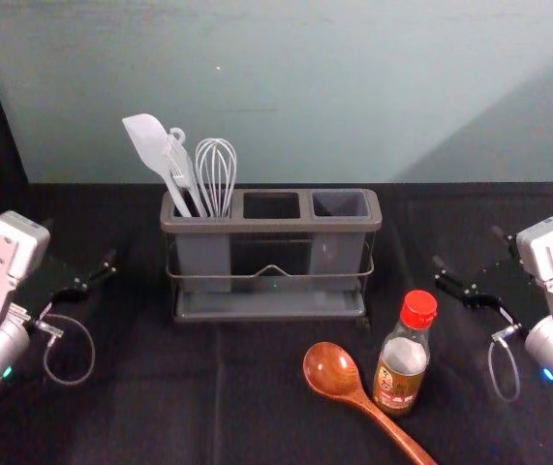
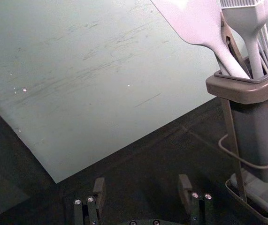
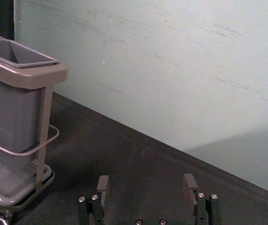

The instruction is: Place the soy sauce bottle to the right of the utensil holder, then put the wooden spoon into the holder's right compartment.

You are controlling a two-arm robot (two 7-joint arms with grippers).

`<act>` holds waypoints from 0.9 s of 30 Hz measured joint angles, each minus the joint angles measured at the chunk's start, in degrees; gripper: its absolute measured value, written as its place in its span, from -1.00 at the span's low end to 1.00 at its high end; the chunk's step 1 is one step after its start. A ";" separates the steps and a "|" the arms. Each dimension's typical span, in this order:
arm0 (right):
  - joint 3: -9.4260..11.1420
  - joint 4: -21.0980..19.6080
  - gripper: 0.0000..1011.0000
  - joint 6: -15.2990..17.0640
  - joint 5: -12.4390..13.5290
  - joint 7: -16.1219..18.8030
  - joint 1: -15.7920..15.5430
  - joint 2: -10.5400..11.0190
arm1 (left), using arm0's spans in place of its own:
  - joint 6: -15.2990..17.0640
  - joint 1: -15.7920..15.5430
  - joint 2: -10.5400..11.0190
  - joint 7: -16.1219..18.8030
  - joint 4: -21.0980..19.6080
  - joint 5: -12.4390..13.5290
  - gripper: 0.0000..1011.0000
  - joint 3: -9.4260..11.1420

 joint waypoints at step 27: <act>0.00 0.00 0.98 0.00 0.00 0.00 0.00 0.00 | 0.00 0.00 0.00 0.00 0.00 0.00 1.00 0.00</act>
